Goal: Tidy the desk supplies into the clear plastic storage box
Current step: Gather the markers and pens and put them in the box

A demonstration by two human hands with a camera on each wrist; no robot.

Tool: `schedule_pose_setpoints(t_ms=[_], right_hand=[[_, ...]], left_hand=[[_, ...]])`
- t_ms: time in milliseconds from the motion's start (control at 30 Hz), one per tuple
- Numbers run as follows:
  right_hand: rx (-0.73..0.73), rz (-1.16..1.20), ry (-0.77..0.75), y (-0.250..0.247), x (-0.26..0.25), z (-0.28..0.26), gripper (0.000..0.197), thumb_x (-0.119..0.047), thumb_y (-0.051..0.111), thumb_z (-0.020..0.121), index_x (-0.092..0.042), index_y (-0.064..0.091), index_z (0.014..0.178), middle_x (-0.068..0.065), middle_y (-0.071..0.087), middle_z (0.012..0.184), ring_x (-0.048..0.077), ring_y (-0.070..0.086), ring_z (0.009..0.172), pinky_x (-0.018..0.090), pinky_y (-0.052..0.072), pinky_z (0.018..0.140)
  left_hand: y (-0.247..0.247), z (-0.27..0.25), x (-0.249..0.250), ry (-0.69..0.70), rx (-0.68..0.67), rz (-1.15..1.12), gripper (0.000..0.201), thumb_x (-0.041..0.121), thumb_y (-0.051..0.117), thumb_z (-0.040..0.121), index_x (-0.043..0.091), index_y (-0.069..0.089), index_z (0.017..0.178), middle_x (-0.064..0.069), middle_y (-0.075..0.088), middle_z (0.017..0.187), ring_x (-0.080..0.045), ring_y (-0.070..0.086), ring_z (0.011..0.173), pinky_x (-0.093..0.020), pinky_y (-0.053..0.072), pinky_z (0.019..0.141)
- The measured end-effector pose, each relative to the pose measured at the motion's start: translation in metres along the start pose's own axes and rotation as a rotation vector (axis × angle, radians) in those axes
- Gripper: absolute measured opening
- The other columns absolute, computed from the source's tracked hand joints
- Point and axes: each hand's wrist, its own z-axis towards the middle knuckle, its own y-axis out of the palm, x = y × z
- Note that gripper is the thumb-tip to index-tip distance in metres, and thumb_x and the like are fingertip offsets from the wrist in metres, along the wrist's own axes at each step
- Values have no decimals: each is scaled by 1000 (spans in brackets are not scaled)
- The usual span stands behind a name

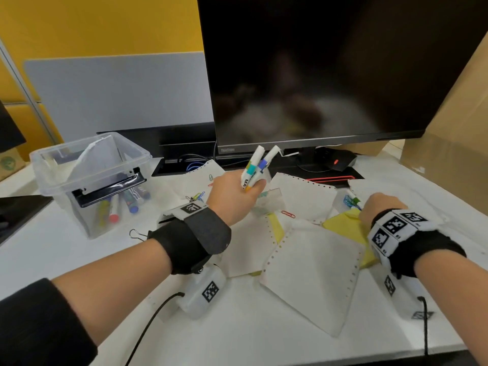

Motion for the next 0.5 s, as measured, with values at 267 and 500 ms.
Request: schedule_pose_setpoints(t_ms=[267,500], right_hand=[[-5,-8,-25,-1,1,-3,19,-5,49,89,3,61,101,22,62,113,36,57,107,37,44,91],[-5,23,-41,-1,-2,-9,23,-5,44,93,5,58,108,21,61,116,34,57,109,35,45,89]], left_hand=[[9,0,1,93,-41,135,32,35,52,91,8,62,106,13,40,60,-7,39,54,-13,27,50],[10,-2,-9,116,-103,144,32,36,52,91,11,62,106,2,53,74,-7,44,59,-16,33,53]])
